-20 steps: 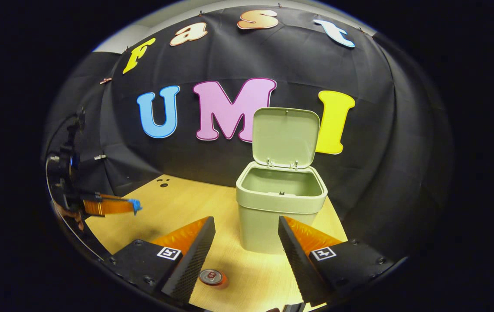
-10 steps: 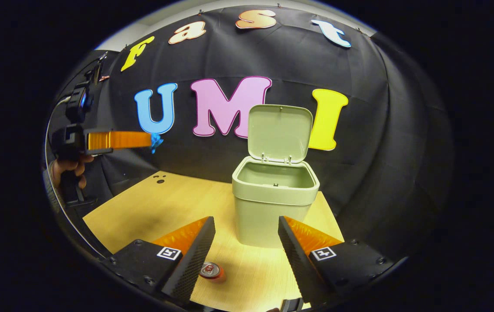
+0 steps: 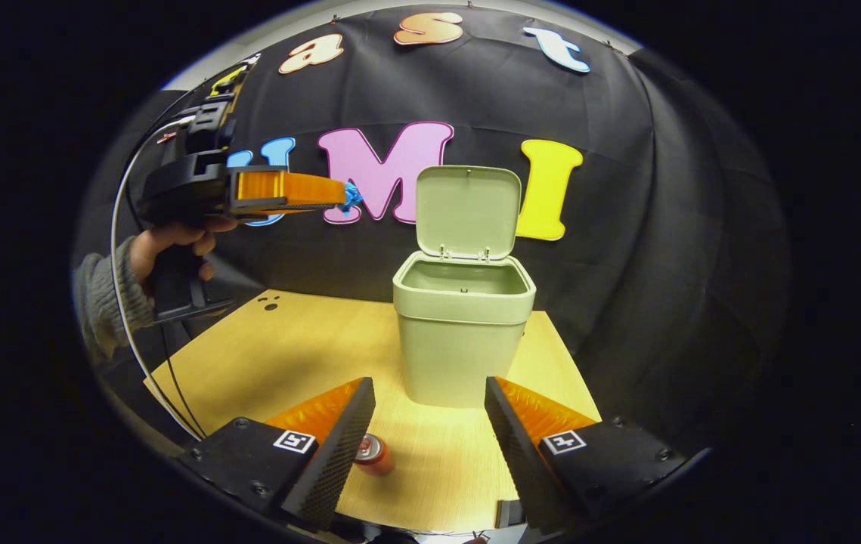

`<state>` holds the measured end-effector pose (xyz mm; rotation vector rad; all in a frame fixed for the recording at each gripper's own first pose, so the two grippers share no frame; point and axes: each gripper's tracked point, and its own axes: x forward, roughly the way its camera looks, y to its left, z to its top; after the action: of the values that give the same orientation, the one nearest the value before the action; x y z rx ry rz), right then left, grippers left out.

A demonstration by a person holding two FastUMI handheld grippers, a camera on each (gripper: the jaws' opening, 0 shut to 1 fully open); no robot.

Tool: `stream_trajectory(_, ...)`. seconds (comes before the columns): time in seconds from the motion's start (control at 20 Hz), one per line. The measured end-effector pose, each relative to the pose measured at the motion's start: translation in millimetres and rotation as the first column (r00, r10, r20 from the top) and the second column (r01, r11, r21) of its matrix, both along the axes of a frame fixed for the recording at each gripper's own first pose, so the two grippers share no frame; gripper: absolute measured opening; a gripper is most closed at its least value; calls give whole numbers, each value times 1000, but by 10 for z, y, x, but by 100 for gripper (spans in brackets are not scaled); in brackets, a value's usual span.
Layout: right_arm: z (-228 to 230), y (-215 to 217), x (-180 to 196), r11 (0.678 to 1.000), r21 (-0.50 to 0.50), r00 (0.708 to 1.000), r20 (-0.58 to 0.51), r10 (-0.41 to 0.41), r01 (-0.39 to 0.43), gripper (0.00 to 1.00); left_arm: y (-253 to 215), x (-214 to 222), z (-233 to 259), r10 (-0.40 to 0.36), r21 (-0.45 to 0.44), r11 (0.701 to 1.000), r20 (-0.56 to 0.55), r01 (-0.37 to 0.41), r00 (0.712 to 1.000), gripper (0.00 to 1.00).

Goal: Press the lid of the desktop garbage bin to open it, pick up the crumpled paper on the desktop and throw it into the bin, then pick up the pop can on the desktop and drop it into the bin, and finally close the garbage bin lid.

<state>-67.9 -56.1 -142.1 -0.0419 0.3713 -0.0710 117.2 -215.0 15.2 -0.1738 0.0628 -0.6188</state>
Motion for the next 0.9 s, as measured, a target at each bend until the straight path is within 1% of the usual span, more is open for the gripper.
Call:
stream_trajectory(0.25, -43, -81, -98, 999, 9, 999, -12, -36, 36, 93, -351, 234, -176, -61, 26, 998, -38, 62, 997, 31)
stream_trajectory(0.3, -43, -99, -115, 999, 9, 999, -12, -41, 41, 93, -402, 294, -210, -64, 29, 997, -47, 65, 997, 27)
stream_trajectory(0.35, -54, -120, -135, 999, 9, 999, -16, -46, 46, 93, -465, 388, -251, -66, 32, 997, -55, 68, 996, 34)
stream_trajectory(0.4, -59, -128, -143, 999, 10, 999, -18, -51, 51, 93, -513, 447, -297, -68, 39, 997, -65, 71, 996, 27)
stream_trajectory(0.45, -72, -130, -134, 998, 15, 998, -22, -55, 55, 93, -550, 494, -353, -70, 48, 996, -76, 73, 995, 30)
stream_trajectory(0.9, -113, -187, -194, 997, 10, 997, -34, -75, 76, 93, -859, 748, -727, -88, 121, 987, -131, 104, 988, 30)
